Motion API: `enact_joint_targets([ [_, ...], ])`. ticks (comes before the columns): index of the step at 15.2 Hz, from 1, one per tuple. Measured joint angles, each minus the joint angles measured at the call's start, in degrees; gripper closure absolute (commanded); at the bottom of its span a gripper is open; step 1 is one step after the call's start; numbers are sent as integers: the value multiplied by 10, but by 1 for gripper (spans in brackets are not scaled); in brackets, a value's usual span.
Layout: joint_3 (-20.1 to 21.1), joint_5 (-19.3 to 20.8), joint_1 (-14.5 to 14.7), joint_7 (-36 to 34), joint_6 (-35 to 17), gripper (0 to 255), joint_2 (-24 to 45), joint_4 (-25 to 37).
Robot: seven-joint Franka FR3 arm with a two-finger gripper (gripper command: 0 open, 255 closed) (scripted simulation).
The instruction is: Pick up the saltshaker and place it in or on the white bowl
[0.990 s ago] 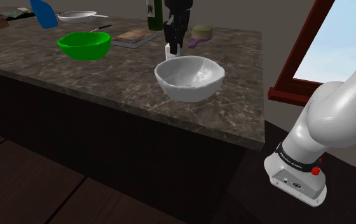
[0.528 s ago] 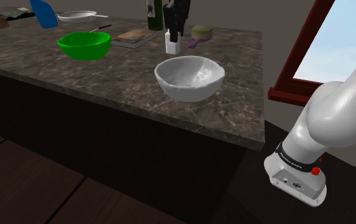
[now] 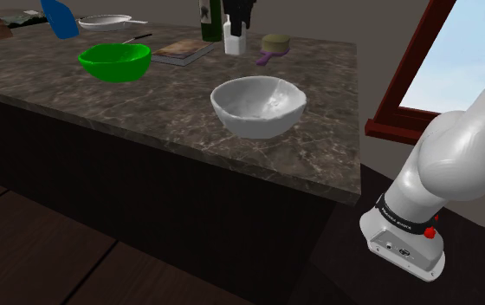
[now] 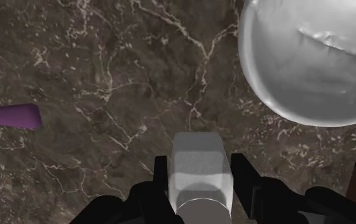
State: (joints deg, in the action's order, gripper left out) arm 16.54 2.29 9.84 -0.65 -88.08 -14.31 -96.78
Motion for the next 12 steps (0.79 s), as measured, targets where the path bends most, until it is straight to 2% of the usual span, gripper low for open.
enact_joint_targets([
  [8,5,9,-1,-1,68,255,34,100],
  [12,16,4,7,-19,92,255,19,109],
])
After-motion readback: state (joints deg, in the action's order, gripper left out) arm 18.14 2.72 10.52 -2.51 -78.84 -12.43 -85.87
